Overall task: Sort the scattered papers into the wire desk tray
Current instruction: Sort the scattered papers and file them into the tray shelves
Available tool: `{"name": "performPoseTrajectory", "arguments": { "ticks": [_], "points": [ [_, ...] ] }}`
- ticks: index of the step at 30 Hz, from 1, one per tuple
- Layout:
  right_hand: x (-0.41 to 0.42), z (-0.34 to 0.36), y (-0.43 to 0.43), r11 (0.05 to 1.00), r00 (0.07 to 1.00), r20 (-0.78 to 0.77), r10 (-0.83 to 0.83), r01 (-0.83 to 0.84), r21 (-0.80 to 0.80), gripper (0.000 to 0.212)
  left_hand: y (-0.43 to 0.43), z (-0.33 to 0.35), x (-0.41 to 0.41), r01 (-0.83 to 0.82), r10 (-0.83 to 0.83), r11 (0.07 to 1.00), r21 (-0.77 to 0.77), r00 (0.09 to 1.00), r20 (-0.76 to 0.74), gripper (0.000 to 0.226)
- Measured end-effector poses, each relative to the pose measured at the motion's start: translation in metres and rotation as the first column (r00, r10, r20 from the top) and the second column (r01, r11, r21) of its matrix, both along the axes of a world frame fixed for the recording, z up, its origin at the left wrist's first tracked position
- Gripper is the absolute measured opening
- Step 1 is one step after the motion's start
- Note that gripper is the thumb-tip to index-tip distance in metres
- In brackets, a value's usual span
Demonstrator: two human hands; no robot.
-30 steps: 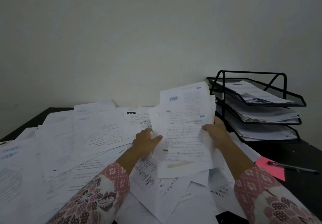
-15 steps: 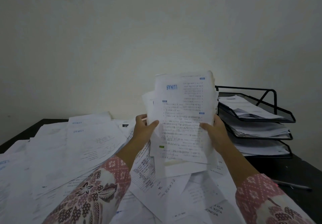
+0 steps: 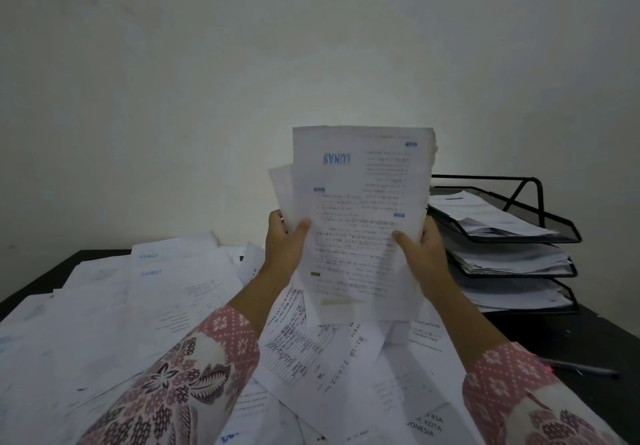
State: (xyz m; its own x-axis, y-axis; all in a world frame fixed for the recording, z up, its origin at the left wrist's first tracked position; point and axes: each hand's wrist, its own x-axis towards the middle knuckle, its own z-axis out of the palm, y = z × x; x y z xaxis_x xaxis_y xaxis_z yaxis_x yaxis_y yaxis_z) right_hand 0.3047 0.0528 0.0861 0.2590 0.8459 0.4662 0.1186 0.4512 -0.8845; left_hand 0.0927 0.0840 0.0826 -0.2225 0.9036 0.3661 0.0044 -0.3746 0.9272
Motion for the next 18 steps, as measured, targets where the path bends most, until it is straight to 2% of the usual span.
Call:
{"name": "performPoseTrajectory", "arguments": {
  "ticks": [3, 6, 8, 10, 12, 14, 15, 18],
  "points": [
    [0.001, -0.001, 0.001, 1.000, 1.000, 0.001, 0.011, -0.011, -0.022, 0.026, -0.004, -0.002, 0.004, 0.099, -0.100, 0.995, -0.014, 0.994, -0.053, 0.030],
    [0.005, -0.001, 0.003, 0.999, 1.000, -0.006, 0.004, -0.004, -0.051, 0.025, -0.004, -0.005, 0.006, 0.077, -0.077, 0.997, 0.000, 0.990, -0.114, 0.028],
    [0.008, -0.002, 0.004, 0.997, 1.000, -0.012, 0.002, -0.003, -0.078, 0.035, -0.003, -0.005, 0.007, 0.047, -0.047, 0.999, 0.000, 0.995, -0.094, 0.025],
    [0.010, -0.006, 0.006, 0.996, 0.999, 0.053, 0.000, 0.005, -0.090, 0.040, 0.000, -0.005, 0.007, 0.037, -0.038, 0.999, -0.017, 0.993, -0.114, 0.023],
    [0.012, -0.007, 0.007, 0.995, 0.992, 0.125, -0.015, 0.027, -0.091, 0.036, 0.003, -0.008, 0.006, 0.069, -0.076, 0.997, -0.040, 0.971, -0.227, 0.025],
    [0.013, -0.007, 0.008, 0.995, 0.989, 0.143, -0.029, 0.042, -0.089, 0.033, 0.010, -0.015, -0.001, 0.109, -0.122, 0.993, -0.053, 0.887, -0.445, 0.029],
    [0.014, -0.006, 0.009, 0.995, 0.989, 0.145, -0.037, 0.050, -0.087, 0.034, 0.016, -0.020, -0.006, 0.111, -0.128, 0.992, -0.064, 0.807, -0.577, 0.036],
    [0.019, -0.004, 0.012, 0.993, 0.986, 0.154, -0.066, 0.080, -0.083, 0.037, 0.033, -0.040, -0.022, 0.029, -0.112, 0.993, -0.111, 0.468, -0.877, 0.048]
  ]
}}
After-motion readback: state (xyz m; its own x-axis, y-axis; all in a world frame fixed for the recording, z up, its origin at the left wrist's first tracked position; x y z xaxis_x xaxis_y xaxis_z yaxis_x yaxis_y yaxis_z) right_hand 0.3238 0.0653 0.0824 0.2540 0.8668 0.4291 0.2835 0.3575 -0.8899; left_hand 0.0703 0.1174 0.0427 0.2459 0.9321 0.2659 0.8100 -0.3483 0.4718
